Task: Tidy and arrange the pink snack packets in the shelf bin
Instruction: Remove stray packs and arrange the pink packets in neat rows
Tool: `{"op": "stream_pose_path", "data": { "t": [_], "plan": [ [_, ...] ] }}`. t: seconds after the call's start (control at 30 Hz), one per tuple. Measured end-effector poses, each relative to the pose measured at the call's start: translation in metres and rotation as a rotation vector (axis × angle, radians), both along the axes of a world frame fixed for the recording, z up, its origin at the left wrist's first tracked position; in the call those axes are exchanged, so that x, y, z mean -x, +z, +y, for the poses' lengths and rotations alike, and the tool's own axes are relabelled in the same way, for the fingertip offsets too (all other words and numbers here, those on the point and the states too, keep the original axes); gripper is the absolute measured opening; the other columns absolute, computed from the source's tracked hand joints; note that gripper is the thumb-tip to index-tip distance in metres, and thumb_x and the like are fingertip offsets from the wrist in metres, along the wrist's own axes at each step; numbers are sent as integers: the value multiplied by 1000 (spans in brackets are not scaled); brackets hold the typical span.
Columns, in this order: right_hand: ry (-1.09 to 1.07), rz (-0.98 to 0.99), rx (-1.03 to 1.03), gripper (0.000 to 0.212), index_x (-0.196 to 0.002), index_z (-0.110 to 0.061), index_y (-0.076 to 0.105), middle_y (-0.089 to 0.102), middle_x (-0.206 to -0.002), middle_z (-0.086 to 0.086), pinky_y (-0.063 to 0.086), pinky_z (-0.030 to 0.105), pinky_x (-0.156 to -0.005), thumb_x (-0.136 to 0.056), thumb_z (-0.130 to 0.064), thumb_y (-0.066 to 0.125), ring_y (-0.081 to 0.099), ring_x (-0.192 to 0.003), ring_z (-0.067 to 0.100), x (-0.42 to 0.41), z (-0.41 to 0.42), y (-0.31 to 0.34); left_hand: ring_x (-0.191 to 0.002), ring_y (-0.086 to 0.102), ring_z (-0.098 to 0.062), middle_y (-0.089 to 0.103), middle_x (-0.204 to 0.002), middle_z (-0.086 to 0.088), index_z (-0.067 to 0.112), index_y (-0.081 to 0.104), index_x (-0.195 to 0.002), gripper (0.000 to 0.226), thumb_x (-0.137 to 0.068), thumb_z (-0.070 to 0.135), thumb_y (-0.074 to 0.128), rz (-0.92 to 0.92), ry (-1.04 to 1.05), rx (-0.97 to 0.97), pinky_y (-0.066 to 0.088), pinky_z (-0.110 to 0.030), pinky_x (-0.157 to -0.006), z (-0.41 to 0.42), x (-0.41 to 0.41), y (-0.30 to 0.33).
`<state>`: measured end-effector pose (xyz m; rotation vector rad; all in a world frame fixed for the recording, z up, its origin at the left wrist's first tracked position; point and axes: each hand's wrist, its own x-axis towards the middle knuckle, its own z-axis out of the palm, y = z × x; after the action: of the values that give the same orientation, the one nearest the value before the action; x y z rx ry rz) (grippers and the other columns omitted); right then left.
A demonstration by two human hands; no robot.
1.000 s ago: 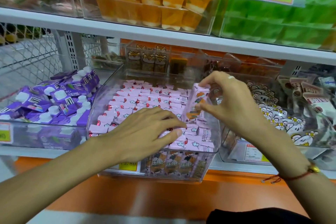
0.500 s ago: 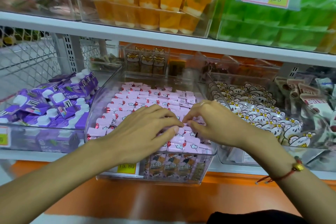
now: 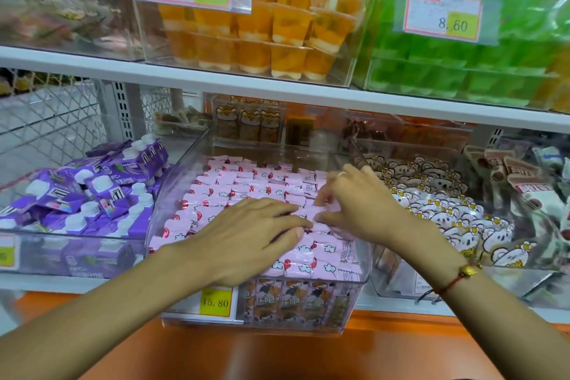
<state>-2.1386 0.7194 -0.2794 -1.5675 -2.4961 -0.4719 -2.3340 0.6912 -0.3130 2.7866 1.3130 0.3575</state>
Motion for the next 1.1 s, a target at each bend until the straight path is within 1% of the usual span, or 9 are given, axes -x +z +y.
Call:
{"op": "stream_pose_path", "data": {
  "t": [0.07,0.2,0.27,0.47,0.73,0.83,0.9,1.03,1.1],
  "plan": [
    [16,40,-30,21,-95,-33,68,61,-103,-8,18,31,-76,-83,-48,64,44,-101,16,-3,-2,1,-137,21,-1,30,-152,15,47,36,-139,45,-99,51,16,-11,-5,-5,14,-20,-107,0,0,0],
    [66,160,25,8,-89,-33,62,61,-91,-13,26,31,-84,-90,-40,58,47,-98,14,-4,-5,-3,-132,24,0,36,-146,16,47,37,-138,43,-100,50,18,2,-22,19,18,-22,-105,1,0,2],
    [121,223,14,5,-88,-29,56,56,-79,-12,29,32,-79,-92,-32,55,51,-90,16,-4,-6,-4,-128,25,1,39,-141,17,46,37,-138,42,-100,49,18,24,-35,28,20,-22,-103,3,0,3],
    [185,719,-78,5,-90,-19,54,55,-71,-11,38,30,-59,-95,-21,52,50,-63,8,-8,-6,-3,-129,25,1,37,-144,18,45,35,-140,43,-100,48,18,35,-49,39,14,-16,-100,4,-1,3],
    [108,316,-19,6,-100,-27,47,64,-92,-8,43,33,-62,-98,-32,44,60,-77,25,-9,-3,0,-130,28,-1,36,-145,20,45,37,-139,42,-100,48,20,1,-32,41,16,-18,-103,2,-1,3],
    [97,371,48,5,-94,-31,52,68,-93,-11,51,34,-70,-96,-34,49,64,-79,17,-10,-3,3,-120,45,-2,51,-132,20,43,49,-129,37,-99,50,28,-151,-7,171,35,-27,-102,2,-2,8],
    [112,448,56,6,-90,-31,53,67,-86,-13,53,35,-72,-95,-33,52,65,-79,11,-13,-5,0,-104,58,-6,62,-114,18,40,54,-118,29,-96,51,39,-330,65,253,48,-34,-89,9,-5,12],
    [133,512,42,7,-92,-30,47,67,-84,-10,53,38,-68,-95,-28,52,66,-73,15,-12,-7,-1,-97,58,-8,60,-113,16,29,47,-124,45,-88,55,54,-353,181,213,50,-34,-86,26,-22,19],
    [115,558,61,7,-89,-28,52,67,-84,-11,53,37,-73,-92,-25,58,65,-79,12,-12,-8,1,-88,57,-7,60,-101,16,26,51,-123,46,-87,54,57,-368,166,174,50,-30,-78,31,-30,21]
  ]
}}
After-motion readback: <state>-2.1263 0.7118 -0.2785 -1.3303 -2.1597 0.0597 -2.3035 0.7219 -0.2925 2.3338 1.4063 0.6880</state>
